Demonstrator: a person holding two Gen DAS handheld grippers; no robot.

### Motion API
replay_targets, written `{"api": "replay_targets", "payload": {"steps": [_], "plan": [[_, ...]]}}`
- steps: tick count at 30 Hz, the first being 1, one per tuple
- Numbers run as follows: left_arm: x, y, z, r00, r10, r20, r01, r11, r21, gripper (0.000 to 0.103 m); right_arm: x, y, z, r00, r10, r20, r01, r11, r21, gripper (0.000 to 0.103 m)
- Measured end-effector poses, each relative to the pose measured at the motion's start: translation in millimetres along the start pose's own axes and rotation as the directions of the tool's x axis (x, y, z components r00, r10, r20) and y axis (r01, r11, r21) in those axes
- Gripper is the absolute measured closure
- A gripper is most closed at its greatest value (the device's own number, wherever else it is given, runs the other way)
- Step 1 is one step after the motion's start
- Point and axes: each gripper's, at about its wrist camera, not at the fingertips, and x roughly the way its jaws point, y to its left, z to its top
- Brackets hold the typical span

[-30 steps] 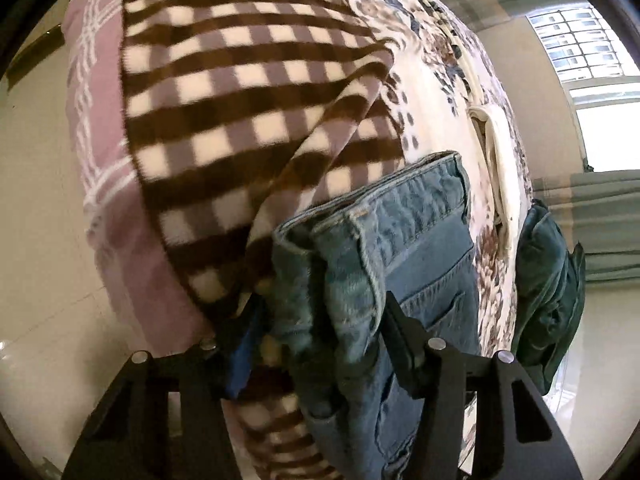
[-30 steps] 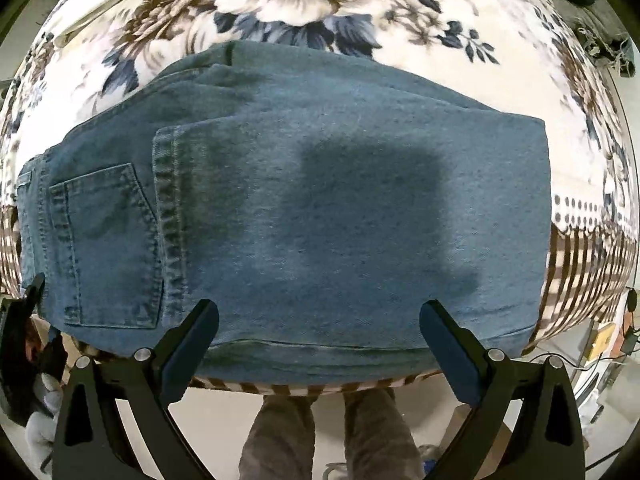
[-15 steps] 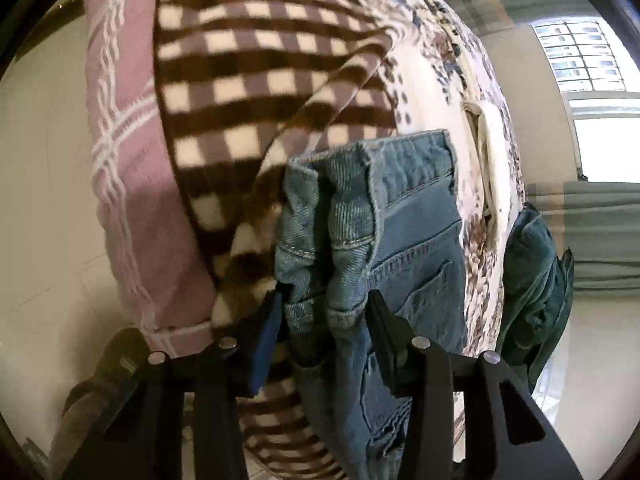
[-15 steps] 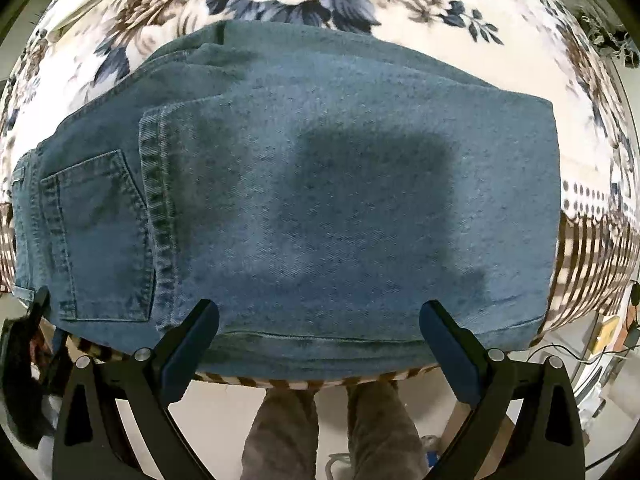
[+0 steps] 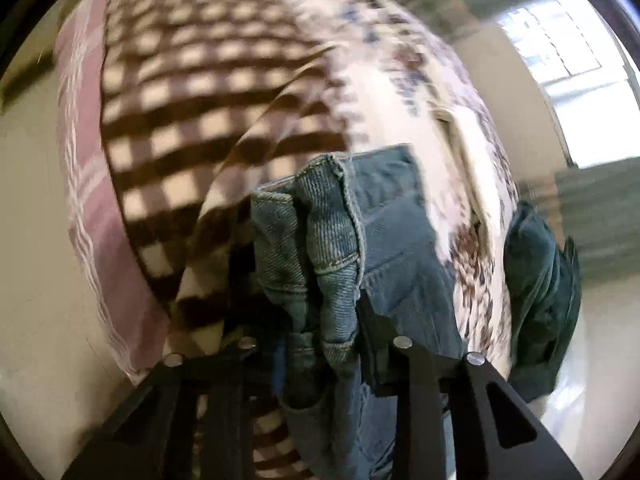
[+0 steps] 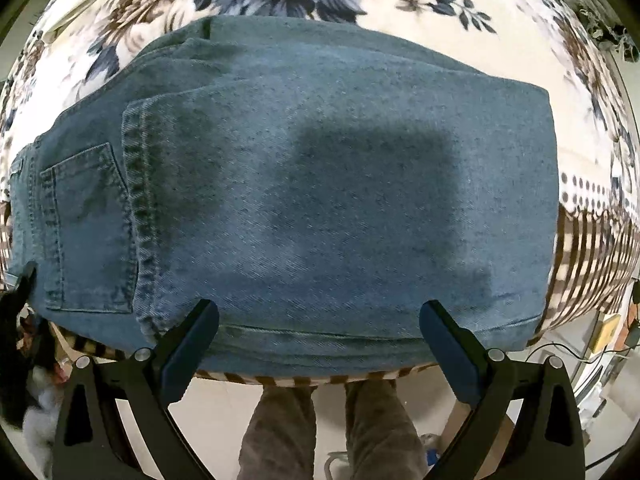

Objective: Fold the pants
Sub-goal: 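Carry the folded jeans upward with the left tool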

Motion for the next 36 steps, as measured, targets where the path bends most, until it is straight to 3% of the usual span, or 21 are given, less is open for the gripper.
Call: {"api": "replay_targets", "payload": {"steps": [2, 5, 6, 9, 13, 15, 19, 22, 24, 28, 31, 32, 34, 36], "plan": [[18.9, 18.3, 8.4, 0.999, -0.010, -0.033, 0.007, 0.997, -0.081, 0.061, -0.3, -6.9, -1.0, 1.000, 0.005, 0.002, -0.005, 1.000, 0.003, 0.001], [28.7, 21.5, 14.1, 1.000, -0.023, -0.015, 0.022, 0.994, -0.111, 0.062, -1.9, -19.0, -2.1, 1.000, 0.009, 0.007, -0.009, 1.000, 0.008, 0.001], [26.6, 16.8, 13.3, 1.000, -0.010, -0.001, 0.009, 0.996, -0.094, 0.063, -2.5, -24.0, -2.6, 1.000, 0.010, 0.009, -0.010, 1.000, 0.009, 0.001], [8.5, -4.2, 5.1, 0.998, 0.005, 0.067, -0.004, 1.000, -0.011, 0.078, -3.2, -41.4, -4.7, 1.000, 0.015, 0.017, -0.015, 1.000, 0.020, 0.001], [-26.8, -43.0, -5.7, 0.991, -0.052, 0.123, 0.036, 0.991, 0.130, 0.082, -9.4, -72.8, -9.2, 0.998, 0.032, 0.047, -0.033, 0.999, 0.029, 0.001], [-42.2, -77.3, -13.6, 0.989, -0.098, 0.114, 0.070, 0.970, 0.233, 0.082, -13.2, -91.0, -12.2, 0.997, 0.050, 0.060, -0.053, 0.998, 0.045, 0.001], [-65.6, -145.9, -43.5, 0.980, -0.188, 0.070, 0.144, 0.902, 0.407, 0.083, -23.3, -139.8, -17.2, 0.993, 0.080, 0.091, -0.088, 0.992, 0.091, 0.001], [-76.9, -195.8, -86.7, 0.970, -0.242, 0.005, 0.204, 0.828, 0.523, 0.083, -34.3, -184.4, -21.4, 0.990, 0.085, 0.116, -0.100, 0.986, 0.132, 0.001], [-74.9, -229.7, -130.3, 0.965, -0.255, -0.059, 0.238, 0.760, 0.604, 0.083, -40.8, -220.8, -25.3, 0.988, 0.079, 0.132, -0.101, 0.980, 0.170, 0.001], [-55.6, -267.9, -207.6, 0.953, -0.234, -0.190, 0.300, 0.665, 0.684, 0.083, -53.0, -295.9, -35.6, 0.988, 0.049, 0.145, -0.085, 0.964, 0.250, 0.001], [-30.8, -285.1, -268.6, 0.946, -0.174, -0.274, 0.323, 0.581, 0.747, 0.084, -48.4, -348.8, -44.2, 0.991, 0.036, 0.131, -0.075, 0.948, 0.311, 0.001], [-16.4, -288.8, -292.7, 0.944, -0.122, -0.307, 0.322, 0.545, 0.774, 0.083, -46.0, -359.5, -45.5, 0.991, 0.039, 0.127, -0.078, 0.942, 0.326, 0.001], [3.5, -288.6, -322.8, 0.933, -0.046, -0.357, 0.328, 0.518, 0.790, 0.083, -39.5, -389.7, -50.0, 0.990, 0.073, 0.118, -0.111, 0.924, 0.365, 0.001], [27.1, -287.1, -350.8, 0.916, 0.083, -0.393, 0.309, 0.480, 0.821, 0.079, -36.7, -413.2, -53.7, 0.987, 0.104, 0.124, -0.144, 0.912, 0.383, 0.001]]}}
